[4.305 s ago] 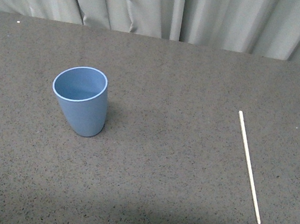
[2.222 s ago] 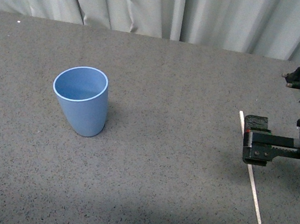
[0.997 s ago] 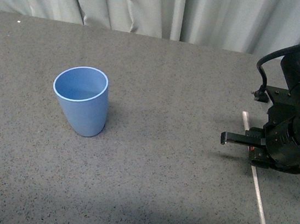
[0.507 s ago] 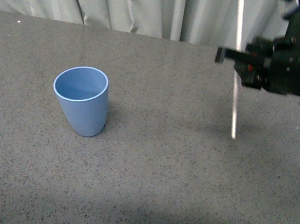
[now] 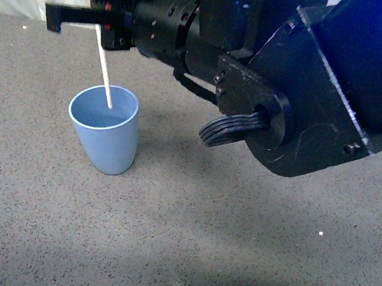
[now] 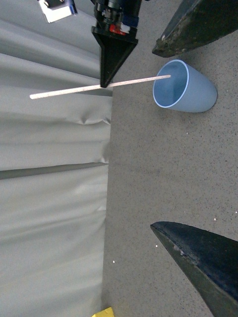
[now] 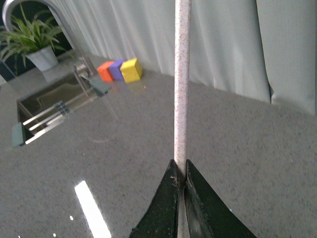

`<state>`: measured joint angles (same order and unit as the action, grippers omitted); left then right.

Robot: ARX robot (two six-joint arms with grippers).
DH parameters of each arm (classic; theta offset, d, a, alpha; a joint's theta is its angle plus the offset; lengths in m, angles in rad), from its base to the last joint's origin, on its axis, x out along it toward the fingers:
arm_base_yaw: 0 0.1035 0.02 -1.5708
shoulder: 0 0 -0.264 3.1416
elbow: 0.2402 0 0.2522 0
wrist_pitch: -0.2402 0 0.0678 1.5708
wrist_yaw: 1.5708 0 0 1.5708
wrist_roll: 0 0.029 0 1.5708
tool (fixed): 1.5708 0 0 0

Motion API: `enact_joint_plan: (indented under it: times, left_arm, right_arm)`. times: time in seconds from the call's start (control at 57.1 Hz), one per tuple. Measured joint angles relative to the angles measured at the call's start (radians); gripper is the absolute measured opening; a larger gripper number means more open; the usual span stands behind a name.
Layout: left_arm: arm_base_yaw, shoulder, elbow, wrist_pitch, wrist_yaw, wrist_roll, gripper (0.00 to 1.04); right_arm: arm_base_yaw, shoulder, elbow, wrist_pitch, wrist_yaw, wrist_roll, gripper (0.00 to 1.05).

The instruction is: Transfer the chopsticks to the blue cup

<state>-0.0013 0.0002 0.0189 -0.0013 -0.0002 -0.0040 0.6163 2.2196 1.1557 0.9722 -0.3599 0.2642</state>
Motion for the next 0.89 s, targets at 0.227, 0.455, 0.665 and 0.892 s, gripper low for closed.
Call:
enact_joint_plan:
  times: [0.227, 0.455, 0.665, 0.892]
  left_arm:
    - [0.0, 0.0, 0.0, 0.0, 0.0, 0.0, 0.98]
    - [0.0, 0.0, 0.0, 0.0, 0.0, 0.0, 0.98]
    - [0.0, 0.0, 0.0, 0.0, 0.0, 0.0, 0.98]
    - [0.0, 0.0, 0.0, 0.0, 0.0, 0.0, 0.98]
  right_arm:
    - [0.011, 0.066, 0.008, -0.073, -0.001, -0.047, 0.01]
    - [0.007, 0.067, 0.006, -0.072, -0.016, -0.048, 0.32]
    - [-0.011, 0.043, -0.028, -0.054, -0.002, -0.039, 0.68]
    - [-0.067, -0.068, -0.132, -0.046, 0.136, -0.004, 0.95]
